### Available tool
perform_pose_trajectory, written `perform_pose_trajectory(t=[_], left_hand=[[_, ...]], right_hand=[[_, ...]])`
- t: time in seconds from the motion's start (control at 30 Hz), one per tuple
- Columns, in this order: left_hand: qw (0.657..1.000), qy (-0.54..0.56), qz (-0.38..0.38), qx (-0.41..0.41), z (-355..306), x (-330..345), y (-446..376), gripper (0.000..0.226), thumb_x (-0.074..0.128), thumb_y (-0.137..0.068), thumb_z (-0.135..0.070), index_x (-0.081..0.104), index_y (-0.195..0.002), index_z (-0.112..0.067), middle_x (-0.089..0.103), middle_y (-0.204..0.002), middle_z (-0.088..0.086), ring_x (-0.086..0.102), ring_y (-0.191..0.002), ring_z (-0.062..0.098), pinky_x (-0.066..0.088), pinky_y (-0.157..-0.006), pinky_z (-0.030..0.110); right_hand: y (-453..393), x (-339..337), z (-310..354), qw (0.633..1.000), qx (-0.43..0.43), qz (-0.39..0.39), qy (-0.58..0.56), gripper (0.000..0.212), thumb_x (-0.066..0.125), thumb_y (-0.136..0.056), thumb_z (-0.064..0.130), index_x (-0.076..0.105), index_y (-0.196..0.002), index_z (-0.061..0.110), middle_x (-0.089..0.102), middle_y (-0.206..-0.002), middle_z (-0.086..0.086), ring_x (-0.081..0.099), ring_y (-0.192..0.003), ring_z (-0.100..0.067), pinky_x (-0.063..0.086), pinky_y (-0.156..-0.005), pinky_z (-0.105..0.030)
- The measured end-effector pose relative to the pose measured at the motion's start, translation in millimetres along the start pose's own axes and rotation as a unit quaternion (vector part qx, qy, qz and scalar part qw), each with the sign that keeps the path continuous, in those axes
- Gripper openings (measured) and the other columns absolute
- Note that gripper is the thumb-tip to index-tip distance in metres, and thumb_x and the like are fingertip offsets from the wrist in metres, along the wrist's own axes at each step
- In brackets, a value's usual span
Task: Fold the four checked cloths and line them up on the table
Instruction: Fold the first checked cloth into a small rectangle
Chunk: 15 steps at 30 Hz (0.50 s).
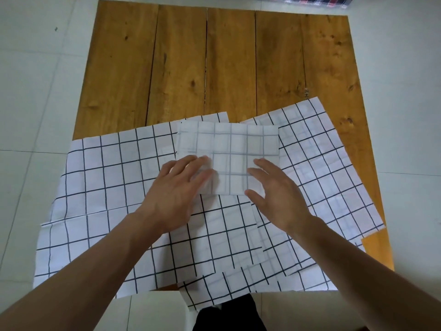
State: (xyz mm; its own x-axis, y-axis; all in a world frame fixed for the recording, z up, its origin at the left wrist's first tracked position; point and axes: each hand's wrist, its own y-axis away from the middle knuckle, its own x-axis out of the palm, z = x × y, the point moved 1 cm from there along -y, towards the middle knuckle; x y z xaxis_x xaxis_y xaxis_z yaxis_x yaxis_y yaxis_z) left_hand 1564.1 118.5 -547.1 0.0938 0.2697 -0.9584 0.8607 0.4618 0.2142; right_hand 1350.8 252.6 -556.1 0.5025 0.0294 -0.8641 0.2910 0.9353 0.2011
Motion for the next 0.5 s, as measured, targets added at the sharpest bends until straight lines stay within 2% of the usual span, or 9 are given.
perform_pose_trajectory(t=[0.13, 0.23, 0.3, 0.4, 0.5], left_hand=[[0.999, -0.026, 0.031, 0.028, -1, -2, -8, 0.091, 0.076, -0.063, -0.012, 0.036, -0.144, -0.024, 0.03, -0.158, 0.003, 0.024, -0.147, 0.028, 0.03, -0.114, 0.048], [0.998, -0.043, 0.039, 0.002, -1, -4, -12, 0.098, 0.081, -0.063, -0.011, 0.031, -0.146, -0.023, 0.022, -0.16, 0.007, 0.018, -0.149, 0.03, 0.028, -0.117, 0.051], [0.998, -0.049, 0.029, -0.01, -1, -5, -13, 0.097, 0.081, -0.062, -0.008, 0.032, -0.145, -0.021, 0.024, -0.159, 0.009, 0.02, -0.148, 0.032, 0.029, -0.116, 0.052], [0.999, -0.041, 0.007, -0.023, 0, -8, -12, 0.086, 0.074, -0.061, -0.001, 0.042, -0.139, -0.017, 0.036, -0.153, 0.009, 0.029, -0.145, 0.033, 0.034, -0.113, 0.05], [0.999, -0.011, -0.016, -0.043, 2, -8, -8, 0.066, 0.074, -0.064, -0.015, 0.054, -0.127, -0.015, 0.05, -0.14, 0.006, 0.04, -0.136, 0.031, 0.04, -0.103, 0.047]], right_hand=[[-1, -2, 4, 1.0, 0.008, -0.008, 0.007, 0.05, 0.073, -0.087, 0.028, 0.057, -0.133, 0.017, 0.044, -0.15, 0.001, 0.037, -0.141, -0.016, 0.042, -0.102, -0.033], [-3, -5, 7, 1.0, 0.02, 0.009, 0.019, 0.052, 0.07, -0.088, 0.031, 0.053, -0.136, 0.02, 0.04, -0.151, 0.004, 0.035, -0.14, -0.013, 0.041, -0.103, -0.031], [-3, -7, 8, 0.999, 0.025, 0.014, 0.019, 0.052, 0.069, -0.089, 0.032, 0.052, -0.137, 0.021, 0.038, -0.152, 0.006, 0.034, -0.141, -0.012, 0.041, -0.102, -0.03], [-2, -7, 9, 0.999, 0.027, 0.02, 0.016, 0.052, 0.068, -0.09, 0.033, 0.05, -0.137, 0.021, 0.036, -0.152, 0.007, 0.035, -0.14, -0.012, 0.044, -0.1, -0.031], [-1, -6, 9, 1.0, 0.024, 0.016, 0.011, 0.049, 0.066, -0.091, 0.031, 0.051, -0.136, 0.02, 0.037, -0.151, 0.006, 0.036, -0.139, -0.013, 0.048, -0.099, -0.034]])
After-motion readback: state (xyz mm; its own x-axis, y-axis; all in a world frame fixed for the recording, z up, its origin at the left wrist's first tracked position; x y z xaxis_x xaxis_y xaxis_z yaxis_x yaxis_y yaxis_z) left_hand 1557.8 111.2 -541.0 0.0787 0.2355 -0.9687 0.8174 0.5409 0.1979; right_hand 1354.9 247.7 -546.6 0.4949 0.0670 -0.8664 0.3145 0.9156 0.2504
